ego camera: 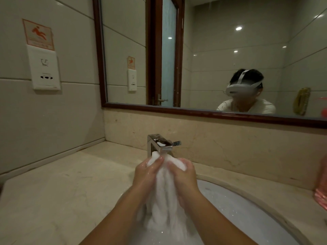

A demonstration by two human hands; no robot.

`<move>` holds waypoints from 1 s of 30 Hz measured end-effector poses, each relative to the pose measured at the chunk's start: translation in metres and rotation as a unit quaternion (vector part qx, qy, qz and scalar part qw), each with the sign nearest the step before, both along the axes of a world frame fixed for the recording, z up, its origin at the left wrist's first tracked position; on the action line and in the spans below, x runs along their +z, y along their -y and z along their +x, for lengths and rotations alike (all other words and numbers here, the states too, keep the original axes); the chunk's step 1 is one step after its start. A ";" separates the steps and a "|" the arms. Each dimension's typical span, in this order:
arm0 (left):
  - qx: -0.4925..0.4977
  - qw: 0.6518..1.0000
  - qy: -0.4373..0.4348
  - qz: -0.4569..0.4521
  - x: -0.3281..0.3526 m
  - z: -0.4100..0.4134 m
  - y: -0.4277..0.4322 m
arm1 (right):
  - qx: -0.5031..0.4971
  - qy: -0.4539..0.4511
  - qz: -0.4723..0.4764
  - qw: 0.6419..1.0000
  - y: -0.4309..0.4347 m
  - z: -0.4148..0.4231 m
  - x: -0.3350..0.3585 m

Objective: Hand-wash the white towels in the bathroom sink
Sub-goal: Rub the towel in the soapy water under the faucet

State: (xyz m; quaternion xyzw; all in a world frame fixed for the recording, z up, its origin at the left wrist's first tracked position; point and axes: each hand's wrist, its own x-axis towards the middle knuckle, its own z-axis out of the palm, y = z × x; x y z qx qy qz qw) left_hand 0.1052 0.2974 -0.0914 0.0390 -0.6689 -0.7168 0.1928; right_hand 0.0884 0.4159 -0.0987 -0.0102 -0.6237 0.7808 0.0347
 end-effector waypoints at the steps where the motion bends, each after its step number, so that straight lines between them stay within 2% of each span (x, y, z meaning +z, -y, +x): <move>1: 0.012 1.000 0.001 -0.024 -0.001 0.000 -0.001 | -0.008 0.011 -0.030 0.999 0.000 -0.004 0.000; 5: 0.012 0.998 0.017 -0.064 -0.003 0.000 -0.002 | 0.009 0.017 -0.054 0.998 -0.005 -0.009 -0.001; 9: -0.030 0.999 0.019 -0.010 -0.003 -0.001 -0.001 | 0.026 0.008 -0.019 0.999 -0.006 -0.005 0.000; 12: -0.049 0.998 0.012 0.043 -0.001 -0.003 0.002 | 0.094 0.028 -0.039 0.994 -0.003 -0.003 -0.001; 14: -0.065 0.995 0.019 0.070 -0.001 -0.004 0.002 | 0.127 0.032 0.002 0.991 -0.003 -0.002 -0.004; 19: -0.036 0.996 0.042 0.068 0.002 -0.005 0.001 | 0.208 0.002 0.035 0.977 -0.013 0.004 -0.003; 22: 0.007 0.998 0.040 0.048 0.005 -0.007 -0.002 | 0.202 -0.020 0.070 0.977 -0.017 0.009 0.004; 24: 0.001 0.996 0.029 0.083 0.007 -0.006 -0.003 | 0.155 -0.017 0.075 0.985 -0.014 0.010 0.007; 26: -0.024 0.995 0.028 0.088 0.005 -0.007 -0.002 | 0.101 0.007 0.030 0.994 -0.011 0.004 0.008; 30: -0.125 0.986 0.071 -0.086 -0.008 -0.005 -0.003 | 0.059 0.057 -0.153 0.985 -0.016 -0.005 0.018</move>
